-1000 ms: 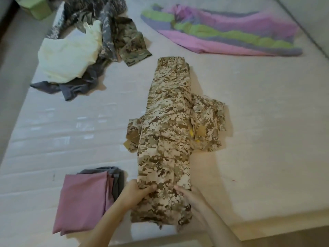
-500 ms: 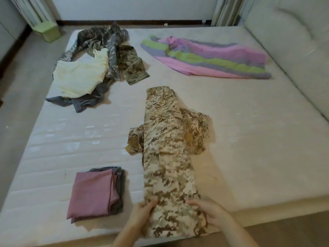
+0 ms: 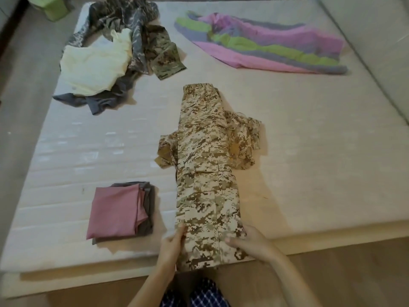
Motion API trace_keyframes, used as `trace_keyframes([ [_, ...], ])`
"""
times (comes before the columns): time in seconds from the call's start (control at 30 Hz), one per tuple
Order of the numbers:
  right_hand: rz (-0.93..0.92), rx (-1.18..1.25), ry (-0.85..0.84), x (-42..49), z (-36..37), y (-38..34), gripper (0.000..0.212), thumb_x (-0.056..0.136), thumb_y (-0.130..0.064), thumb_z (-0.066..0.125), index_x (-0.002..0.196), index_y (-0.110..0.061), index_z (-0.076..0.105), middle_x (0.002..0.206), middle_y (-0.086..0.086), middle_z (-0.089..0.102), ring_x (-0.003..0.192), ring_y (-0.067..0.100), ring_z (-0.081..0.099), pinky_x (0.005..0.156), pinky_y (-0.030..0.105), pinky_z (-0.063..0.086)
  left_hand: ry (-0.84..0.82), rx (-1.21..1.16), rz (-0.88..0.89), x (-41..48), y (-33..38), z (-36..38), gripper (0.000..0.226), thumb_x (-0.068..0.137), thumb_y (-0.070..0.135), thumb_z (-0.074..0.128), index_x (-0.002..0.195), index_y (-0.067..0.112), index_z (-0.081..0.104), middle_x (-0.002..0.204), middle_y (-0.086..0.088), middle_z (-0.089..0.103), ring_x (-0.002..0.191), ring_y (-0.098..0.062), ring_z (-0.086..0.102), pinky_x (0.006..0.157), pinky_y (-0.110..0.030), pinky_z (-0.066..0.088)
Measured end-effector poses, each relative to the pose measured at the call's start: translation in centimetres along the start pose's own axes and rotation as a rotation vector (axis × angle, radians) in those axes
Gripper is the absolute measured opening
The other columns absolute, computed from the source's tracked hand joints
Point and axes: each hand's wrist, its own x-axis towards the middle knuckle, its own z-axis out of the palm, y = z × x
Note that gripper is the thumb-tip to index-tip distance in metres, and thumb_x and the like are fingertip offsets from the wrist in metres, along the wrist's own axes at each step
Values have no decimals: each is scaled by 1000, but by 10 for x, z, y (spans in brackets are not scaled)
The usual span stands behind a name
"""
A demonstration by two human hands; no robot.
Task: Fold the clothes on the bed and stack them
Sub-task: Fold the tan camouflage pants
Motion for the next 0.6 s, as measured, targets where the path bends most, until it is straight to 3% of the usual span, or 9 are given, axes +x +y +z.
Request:
trace_keyframes([
  [0.07,19,153,-52,5,-9,-31,42,81,-22,71,120,-20,56,100,-6,72,88,12,70,78,32,57,42,-88,19,1,-7,-3,56,93,55,39,95,6,66,73,-10,68,68,-27,66,64,-36,54],
  [0.1,14,267,-43,11,-16,-57,39,83,-13,67,120,-7,55,95,3,71,77,16,70,71,33,58,74,-98,36,2,-10,-3,50,96,51,40,97,10,69,86,-11,71,81,-28,67,72,-39,55],
  [0.17,-30,419,-9,21,-25,-124,26,85,-6,61,109,6,58,87,12,63,62,15,61,61,26,56,121,-33,94,-1,-14,-3,28,92,38,57,84,18,76,98,-10,70,90,-26,66,75,-37,55],
  [0.23,-137,445,-12,24,-27,-198,10,89,-7,58,91,2,59,83,10,60,62,15,58,66,28,56,131,-29,127,-6,-14,1,8,82,26,72,84,18,71,105,-11,67,97,-28,65,83,-43,55],
  [0.33,-356,567,-133,20,-19,-268,11,92,-10,56,89,0,58,75,12,64,64,21,65,63,37,58,117,-223,56,-14,-9,8,39,78,12,76,109,16,52,110,-15,61,100,-32,64,90,-50,52],
  [0.43,-465,681,-223,15,-16,-254,14,94,-10,52,101,0,59,90,15,65,70,21,68,58,30,57,-49,-545,-49,-20,-10,12,33,87,2,61,118,4,53,116,-22,64,106,-34,62,94,-52,48],
  [0.47,-383,671,-213,18,-14,-227,15,94,-8,51,105,-1,57,92,14,62,66,18,66,53,25,56,-102,-636,-93,-22,-10,13,27,89,4,56,116,3,56,116,-21,65,105,-32,63,92,-49,50],
  [0.53,-56,648,-147,23,-5,-153,19,90,-5,54,109,-4,56,92,15,57,57,14,59,43,17,50,-176,-797,-149,-26,-10,13,24,92,10,50,113,2,58,107,-18,70,94,-28,69,72,-37,58],
  [0.6,259,646,-57,25,8,-79,14,87,-3,58,101,-4,57,82,12,59,55,12,52,39,16,45,-193,-887,-180,-27,-7,16,22,96,13,44,108,3,60,95,-17,73,83,-27,70,58,-33,58],
])
